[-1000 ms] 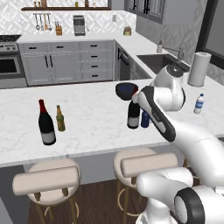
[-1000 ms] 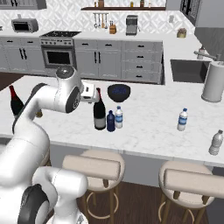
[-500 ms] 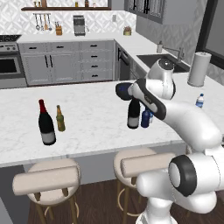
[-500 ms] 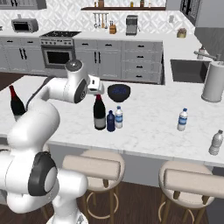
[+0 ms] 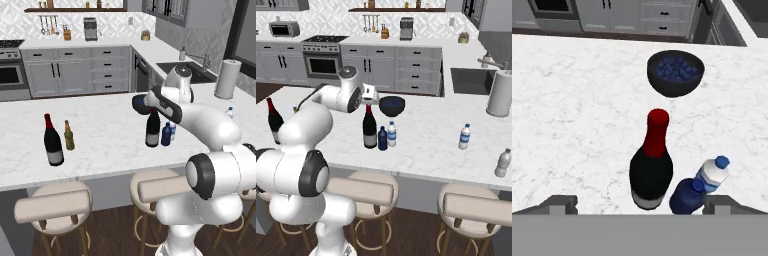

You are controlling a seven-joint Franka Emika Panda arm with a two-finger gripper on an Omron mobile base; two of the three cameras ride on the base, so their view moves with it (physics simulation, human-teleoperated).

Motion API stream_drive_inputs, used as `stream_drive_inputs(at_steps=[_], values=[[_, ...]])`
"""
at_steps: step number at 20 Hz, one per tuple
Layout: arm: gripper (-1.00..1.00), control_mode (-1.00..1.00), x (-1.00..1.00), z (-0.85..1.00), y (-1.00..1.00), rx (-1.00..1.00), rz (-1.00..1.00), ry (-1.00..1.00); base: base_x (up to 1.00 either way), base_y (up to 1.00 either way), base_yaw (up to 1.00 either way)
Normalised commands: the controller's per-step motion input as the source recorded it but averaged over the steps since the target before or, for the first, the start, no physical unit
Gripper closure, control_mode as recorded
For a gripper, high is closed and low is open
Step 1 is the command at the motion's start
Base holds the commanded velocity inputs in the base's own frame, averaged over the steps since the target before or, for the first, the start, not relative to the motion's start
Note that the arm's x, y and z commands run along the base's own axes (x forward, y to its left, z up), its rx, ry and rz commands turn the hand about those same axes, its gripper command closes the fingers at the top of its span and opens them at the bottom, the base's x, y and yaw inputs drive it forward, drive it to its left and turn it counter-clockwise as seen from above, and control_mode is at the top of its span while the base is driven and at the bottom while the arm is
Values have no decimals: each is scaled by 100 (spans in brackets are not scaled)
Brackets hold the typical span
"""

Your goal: Move the plastic bottles in the middle to the plastics group, and the glass bottles in the middle to the glass group.

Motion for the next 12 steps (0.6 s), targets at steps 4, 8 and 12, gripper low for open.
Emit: stream_drive_inputs(at_steps=[4,8,12], values=[[-100,-100,44,-21,-2,0,0,0,0,0,0],[-100,-100,16,-10,-8,0,0,0,0,0,0],[-100,-100,21,-14,-7,0,0,0,0,0,0]])
